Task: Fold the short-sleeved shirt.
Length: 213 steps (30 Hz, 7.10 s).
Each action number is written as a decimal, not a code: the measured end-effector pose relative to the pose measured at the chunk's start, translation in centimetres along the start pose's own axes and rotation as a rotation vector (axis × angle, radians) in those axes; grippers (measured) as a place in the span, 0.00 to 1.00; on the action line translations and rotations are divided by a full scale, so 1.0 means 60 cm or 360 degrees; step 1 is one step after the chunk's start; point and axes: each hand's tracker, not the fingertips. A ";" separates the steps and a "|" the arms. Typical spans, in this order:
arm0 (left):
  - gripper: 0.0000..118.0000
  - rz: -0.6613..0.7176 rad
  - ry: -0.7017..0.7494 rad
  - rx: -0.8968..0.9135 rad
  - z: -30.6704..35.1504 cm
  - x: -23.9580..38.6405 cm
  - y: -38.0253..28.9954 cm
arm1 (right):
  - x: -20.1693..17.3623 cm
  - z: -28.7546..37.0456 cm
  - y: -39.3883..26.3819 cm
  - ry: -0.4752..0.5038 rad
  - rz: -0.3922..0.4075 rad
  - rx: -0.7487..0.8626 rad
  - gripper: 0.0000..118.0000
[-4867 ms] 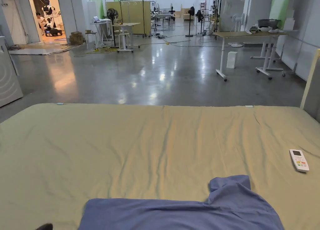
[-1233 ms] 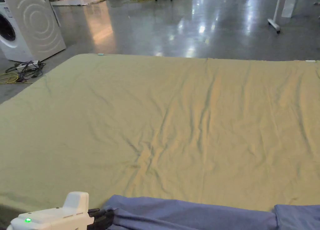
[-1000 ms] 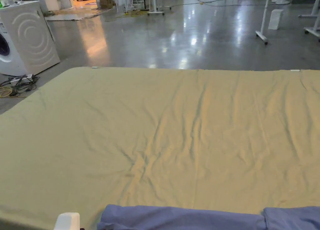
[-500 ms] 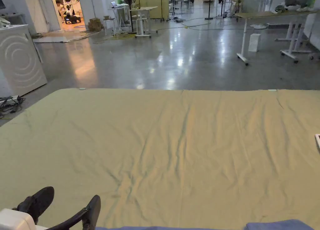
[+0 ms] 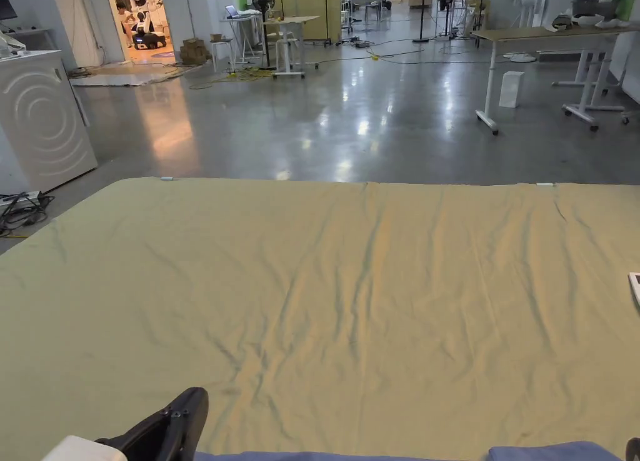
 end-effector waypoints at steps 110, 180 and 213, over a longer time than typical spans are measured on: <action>0.91 0.1324 -0.0679 -0.0973 -0.347 -0.069 -0.268 | 0.090 0.054 -0.141 -0.0037 -0.0539 -0.0487 0.00; 0.00 0.1119 -0.0769 -0.1407 -0.418 0.305 -0.334 | 0.098 0.109 -0.160 -0.0127 -0.0527 -0.0565 0.01; 0.92 0.1468 -0.0945 -0.1333 -0.408 -0.011 -0.345 | -0.024 -0.326 -0.253 0.0510 -0.0784 -0.1360 0.01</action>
